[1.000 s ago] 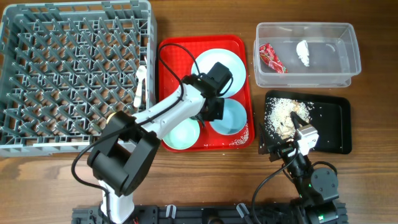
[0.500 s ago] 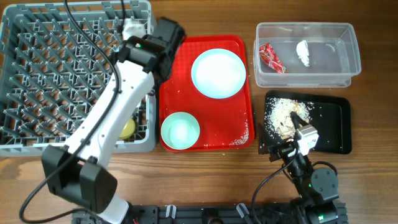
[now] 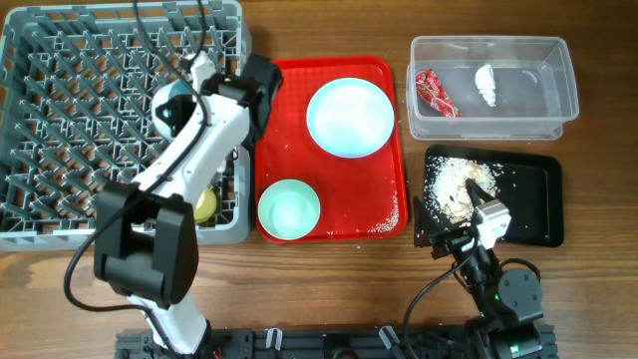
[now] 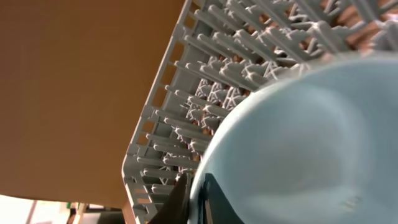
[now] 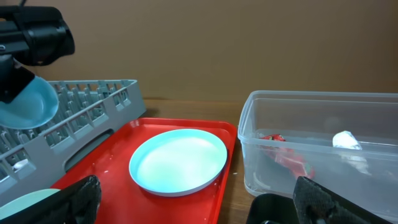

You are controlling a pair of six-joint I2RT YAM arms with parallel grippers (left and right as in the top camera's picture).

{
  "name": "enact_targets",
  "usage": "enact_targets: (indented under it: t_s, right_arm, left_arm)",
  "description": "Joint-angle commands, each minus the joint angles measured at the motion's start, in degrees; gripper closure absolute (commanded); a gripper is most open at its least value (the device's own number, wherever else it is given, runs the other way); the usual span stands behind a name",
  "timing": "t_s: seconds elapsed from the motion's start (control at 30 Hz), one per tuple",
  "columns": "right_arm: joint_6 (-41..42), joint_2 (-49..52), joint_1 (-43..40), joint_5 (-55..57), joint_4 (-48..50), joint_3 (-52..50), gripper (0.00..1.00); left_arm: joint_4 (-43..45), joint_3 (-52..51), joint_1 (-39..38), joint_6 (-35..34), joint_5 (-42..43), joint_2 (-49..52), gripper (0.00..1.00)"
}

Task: Sort waste into correct bins and load items into the dishwasher rack
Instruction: 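Lower the light-blue bowl into the gray rack and open the left gripper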

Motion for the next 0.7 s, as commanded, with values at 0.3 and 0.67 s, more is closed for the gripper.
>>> enact_targets:
  t_s: [0.3, 0.67]
  right_arm:
    - [0.42, -0.68, -0.24, -0.44, 0.17, -0.13, 0.00]
    - [0.42, -0.68, -0.24, -0.44, 0.17, -0.13, 0.00]
  left_arm:
    - [-5.70, -0.22, -6.62, -0.02, -10.62, -0.57, 0.96]
    - [-18.95, -0.15, -3.02, -17.99, 2.16, -1.42, 0.96]
